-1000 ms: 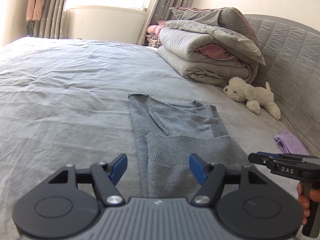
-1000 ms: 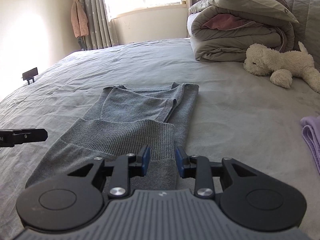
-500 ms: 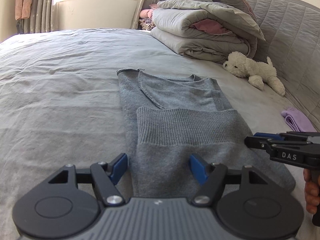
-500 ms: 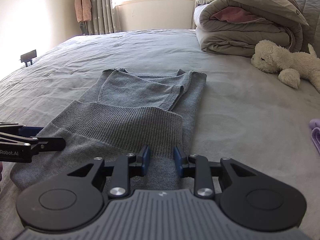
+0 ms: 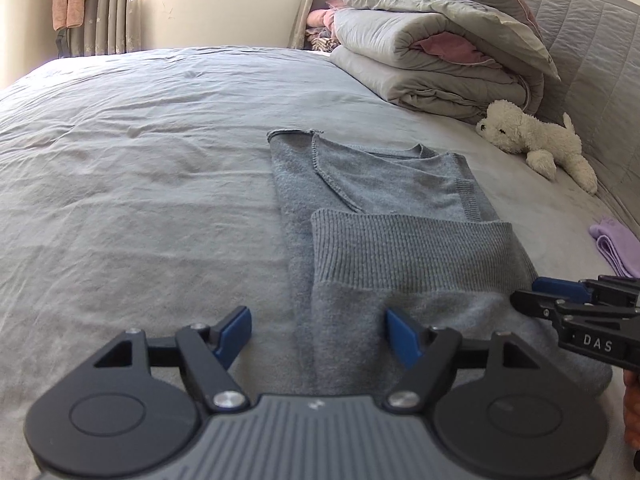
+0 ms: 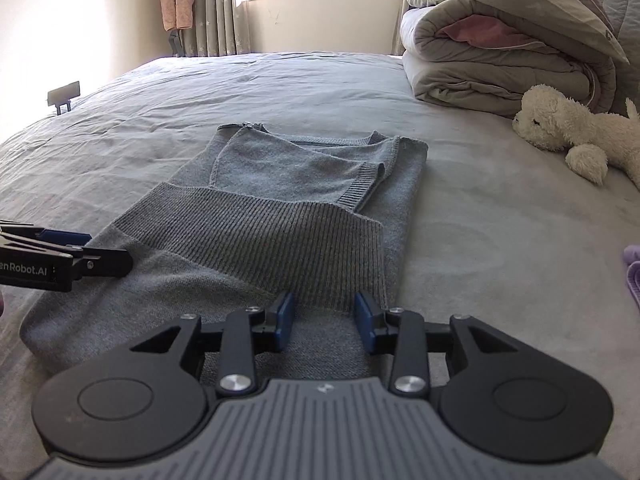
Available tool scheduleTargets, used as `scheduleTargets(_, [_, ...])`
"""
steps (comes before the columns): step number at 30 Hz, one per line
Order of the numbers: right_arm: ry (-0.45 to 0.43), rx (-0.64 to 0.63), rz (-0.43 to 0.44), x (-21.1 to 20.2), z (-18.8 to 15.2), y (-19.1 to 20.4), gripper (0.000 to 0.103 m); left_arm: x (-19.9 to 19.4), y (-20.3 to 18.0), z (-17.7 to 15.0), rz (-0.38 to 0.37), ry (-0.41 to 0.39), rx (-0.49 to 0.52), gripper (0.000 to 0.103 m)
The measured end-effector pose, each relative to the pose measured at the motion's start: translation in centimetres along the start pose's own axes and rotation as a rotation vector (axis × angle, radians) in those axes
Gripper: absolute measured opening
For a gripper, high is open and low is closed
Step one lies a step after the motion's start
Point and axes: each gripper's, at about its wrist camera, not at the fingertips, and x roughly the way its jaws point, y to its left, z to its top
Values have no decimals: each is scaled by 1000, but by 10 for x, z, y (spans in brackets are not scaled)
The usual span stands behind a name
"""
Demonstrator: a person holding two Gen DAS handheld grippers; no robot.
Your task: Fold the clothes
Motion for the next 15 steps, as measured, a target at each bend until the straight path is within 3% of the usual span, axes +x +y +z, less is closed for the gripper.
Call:
scheduleTargets(5, [-20, 28, 3, -7, 3, -2, 48, -4, -3, 1, -1, 1, 1, 75])
scheduleTargets(12, [-19, 37, -1, -8, 2, -1, 49, -8, -6, -1, 12, -12, 27, 75])
scheduleTargets(15, [-7, 26, -3, -5, 0, 2, 57, -4, -3, -1, 22, 4, 18, 75])
